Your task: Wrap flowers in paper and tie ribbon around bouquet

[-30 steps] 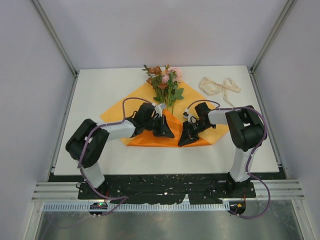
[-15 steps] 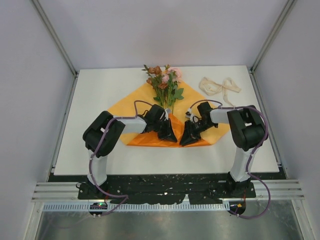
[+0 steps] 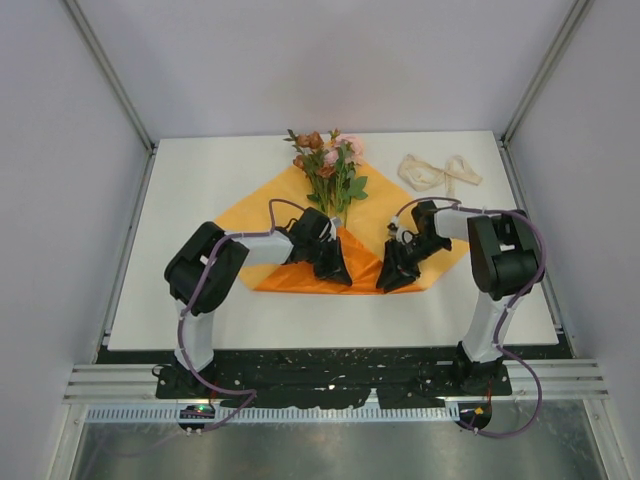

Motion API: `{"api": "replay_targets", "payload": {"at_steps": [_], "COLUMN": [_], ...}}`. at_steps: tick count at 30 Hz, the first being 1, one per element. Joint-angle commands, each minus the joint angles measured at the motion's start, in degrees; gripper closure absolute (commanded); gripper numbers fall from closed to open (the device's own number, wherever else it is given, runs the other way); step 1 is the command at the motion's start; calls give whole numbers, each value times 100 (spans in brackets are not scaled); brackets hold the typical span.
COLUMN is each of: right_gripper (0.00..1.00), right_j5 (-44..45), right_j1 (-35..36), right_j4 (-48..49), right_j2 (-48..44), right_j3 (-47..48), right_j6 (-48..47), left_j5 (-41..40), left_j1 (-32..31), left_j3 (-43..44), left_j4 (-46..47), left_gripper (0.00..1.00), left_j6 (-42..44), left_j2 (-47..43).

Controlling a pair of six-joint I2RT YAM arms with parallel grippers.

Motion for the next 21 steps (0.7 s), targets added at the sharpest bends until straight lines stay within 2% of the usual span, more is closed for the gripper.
{"api": "replay_targets", "payload": {"at_steps": [1,3,8,11,14,17,21], "right_gripper": [61,46,26,10,8,5,6], "right_j5": [1037,827,702,1087,1256,1405,880], "right_j1": [-241,-688,-2225,-2719,-3185,-3292,-3292], "right_j4": [-277,-549,-1217,-1254,-1052,-674,11], "right_j2": [-391,-665,-1035,-956,-623,-438,97], "right_j3": [89,168,361,546,713,687,608], "right_j6": [-743,-893,-1298,-1518,-1291,-957,-307], "left_j5": [-324,-280,-253,-262,-253,-262,-262], "left_j1": [51,51,42,51,42,51,59], "left_j3": [-21,23,33,6,15,33,50], "left_j4": [-606,-623,-597,-562,-544,-544,-553], "left_gripper": [100,100,100,100,100,100,100], "left_j6": [299,273,282,282,281,290,299], "left_j2": [21,126,144,136,144,153,153]}}
